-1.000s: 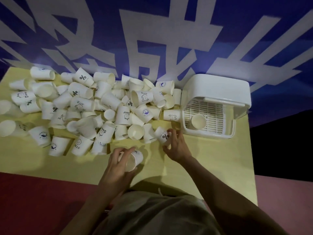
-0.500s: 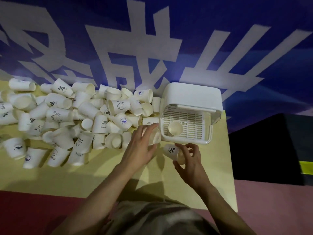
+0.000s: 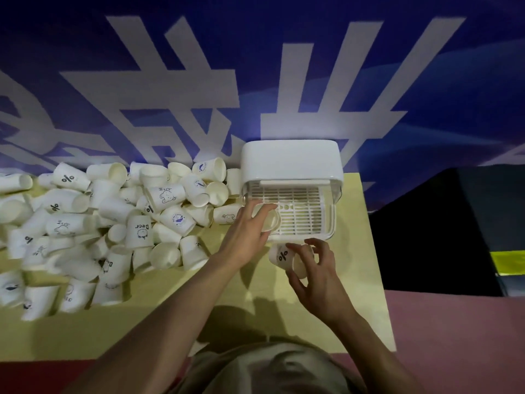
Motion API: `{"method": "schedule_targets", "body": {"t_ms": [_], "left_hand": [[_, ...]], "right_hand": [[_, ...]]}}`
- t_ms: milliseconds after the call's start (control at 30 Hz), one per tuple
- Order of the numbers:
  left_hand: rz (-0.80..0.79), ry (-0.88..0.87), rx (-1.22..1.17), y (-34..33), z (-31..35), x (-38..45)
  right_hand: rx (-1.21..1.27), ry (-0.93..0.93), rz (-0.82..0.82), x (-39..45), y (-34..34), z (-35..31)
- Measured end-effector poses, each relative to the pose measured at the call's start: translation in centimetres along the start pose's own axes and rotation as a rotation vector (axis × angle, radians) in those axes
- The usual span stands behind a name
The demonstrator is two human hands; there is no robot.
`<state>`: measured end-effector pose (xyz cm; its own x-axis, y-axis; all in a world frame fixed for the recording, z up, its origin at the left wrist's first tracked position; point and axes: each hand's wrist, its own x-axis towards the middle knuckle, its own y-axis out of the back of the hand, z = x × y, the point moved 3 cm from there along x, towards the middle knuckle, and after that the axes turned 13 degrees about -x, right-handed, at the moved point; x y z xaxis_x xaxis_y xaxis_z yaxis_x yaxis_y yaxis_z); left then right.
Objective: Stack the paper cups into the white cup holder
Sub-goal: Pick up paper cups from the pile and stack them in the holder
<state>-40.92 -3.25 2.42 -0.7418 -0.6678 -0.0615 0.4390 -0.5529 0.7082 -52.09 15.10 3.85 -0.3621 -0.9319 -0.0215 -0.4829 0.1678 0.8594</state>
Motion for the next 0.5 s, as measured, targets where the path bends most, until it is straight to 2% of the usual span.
{"method": "schedule_targets", "body": {"t_ms": [367, 500], "left_hand": [[-0.245, 0.339, 0.074, -4.0, -3.4, 2.7], [-0.260, 0.331, 0.035, -3.3, -3.9, 2.5]], "right_hand": [[-0.020, -0.100, -0.035, 0.8, 0.6, 2.7], [-0.047, -0.080, -0.036, 1.6, 0.7, 2.7]]}}
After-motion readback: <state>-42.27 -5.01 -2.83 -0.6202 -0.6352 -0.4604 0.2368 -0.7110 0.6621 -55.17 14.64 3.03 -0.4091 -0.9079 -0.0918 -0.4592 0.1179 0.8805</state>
